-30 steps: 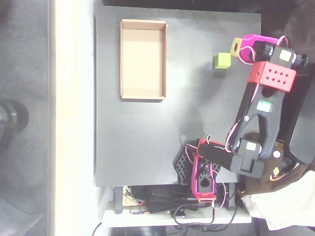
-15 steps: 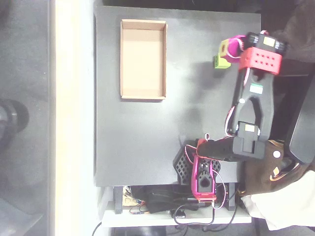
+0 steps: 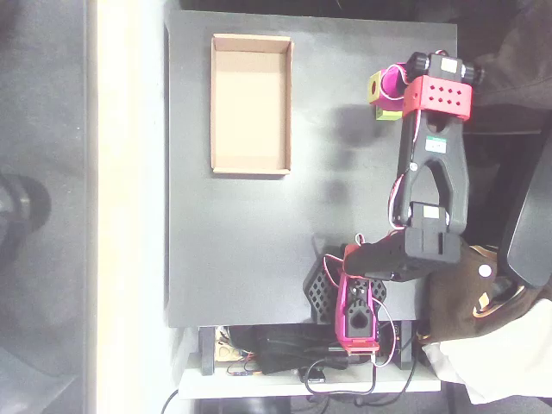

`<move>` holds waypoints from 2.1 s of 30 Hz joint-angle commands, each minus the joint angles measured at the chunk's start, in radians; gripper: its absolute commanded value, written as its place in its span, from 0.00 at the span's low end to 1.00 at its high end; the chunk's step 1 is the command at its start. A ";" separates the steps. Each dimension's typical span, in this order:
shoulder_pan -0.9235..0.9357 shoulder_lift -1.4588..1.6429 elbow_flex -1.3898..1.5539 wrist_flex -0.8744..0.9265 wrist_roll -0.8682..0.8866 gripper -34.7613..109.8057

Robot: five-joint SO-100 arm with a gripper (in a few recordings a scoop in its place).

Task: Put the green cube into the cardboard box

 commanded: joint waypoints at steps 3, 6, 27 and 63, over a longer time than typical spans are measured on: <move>0.031 0.011 -0.021 0.000 0.006 0.44; 0.038 0.011 -0.021 0.000 0.006 0.44; 0.075 -0.074 -0.023 0.000 0.006 0.44; 0.071 -0.199 -0.003 -0.158 0.005 0.43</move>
